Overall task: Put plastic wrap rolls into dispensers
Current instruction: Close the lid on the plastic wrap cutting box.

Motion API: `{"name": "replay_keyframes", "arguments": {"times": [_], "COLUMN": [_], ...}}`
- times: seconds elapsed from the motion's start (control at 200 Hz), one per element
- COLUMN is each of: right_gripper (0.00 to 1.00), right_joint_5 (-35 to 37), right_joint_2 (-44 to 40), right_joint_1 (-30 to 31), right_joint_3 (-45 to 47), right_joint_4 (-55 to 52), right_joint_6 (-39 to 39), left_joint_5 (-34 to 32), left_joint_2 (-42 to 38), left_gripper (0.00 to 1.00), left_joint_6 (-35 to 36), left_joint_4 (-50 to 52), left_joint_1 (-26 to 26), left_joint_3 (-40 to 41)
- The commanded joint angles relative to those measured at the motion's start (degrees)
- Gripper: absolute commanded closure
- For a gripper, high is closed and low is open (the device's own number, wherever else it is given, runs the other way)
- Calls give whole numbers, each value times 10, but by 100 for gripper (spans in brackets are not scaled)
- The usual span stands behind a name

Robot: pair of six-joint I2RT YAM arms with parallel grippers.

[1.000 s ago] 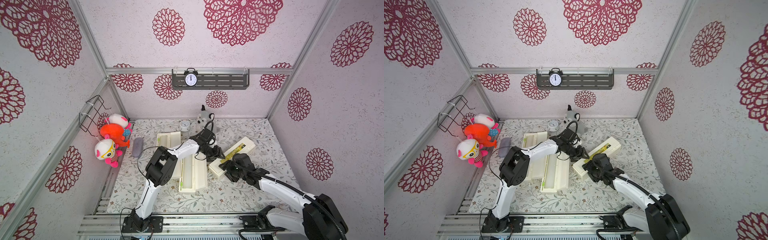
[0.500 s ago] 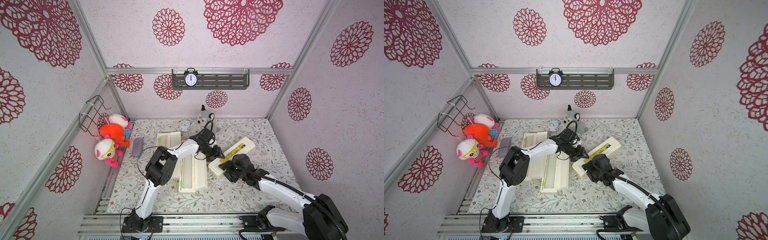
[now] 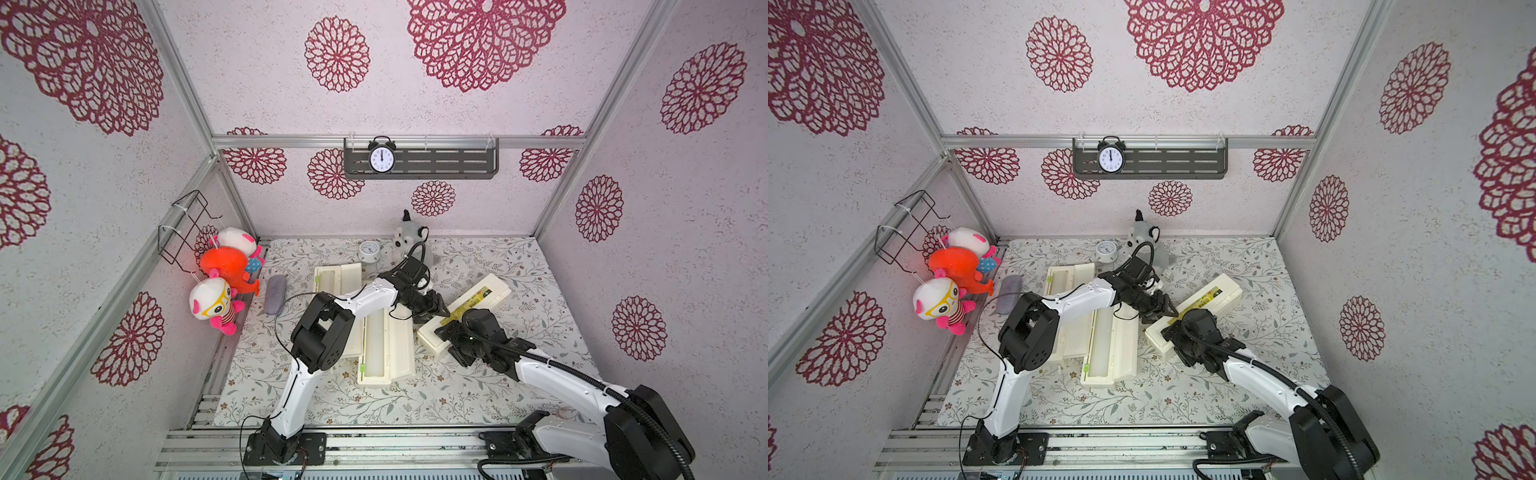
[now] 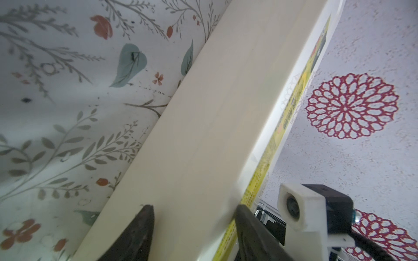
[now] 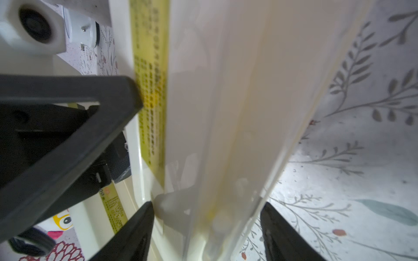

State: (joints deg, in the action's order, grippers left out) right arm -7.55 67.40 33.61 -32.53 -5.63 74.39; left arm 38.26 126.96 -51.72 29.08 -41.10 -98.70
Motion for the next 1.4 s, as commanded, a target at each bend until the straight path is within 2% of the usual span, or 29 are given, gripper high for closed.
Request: {"name": "replay_keyframes", "arguments": {"times": [0.0,0.716,0.871,1.146,1.396], "right_gripper": [26,29,30,35,36], "right_joint_5": [28,26,27,13,12], "right_joint_2": [-7,-21,-23,-16,-12], "right_joint_1": [3,-1,-2,-2,-3], "right_joint_3": [-26,-73,-79,-92,-104], "right_joint_4": [4,-36,-36,-25,-33], "right_joint_6": [-33,-68,-72,-71,-75], "left_joint_5": [124,129,124,130,132], "left_joint_2": [-30,-43,-39,-29,-27], "left_gripper": [39,40,35,37,38], "left_joint_6": [-26,-34,-28,-28,-25], "left_joint_4": [4,-9,-6,-8,-8], "left_joint_1": [-27,-21,-18,-17,-17], "left_joint_3": [-16,-10,-4,-7,-7]}}
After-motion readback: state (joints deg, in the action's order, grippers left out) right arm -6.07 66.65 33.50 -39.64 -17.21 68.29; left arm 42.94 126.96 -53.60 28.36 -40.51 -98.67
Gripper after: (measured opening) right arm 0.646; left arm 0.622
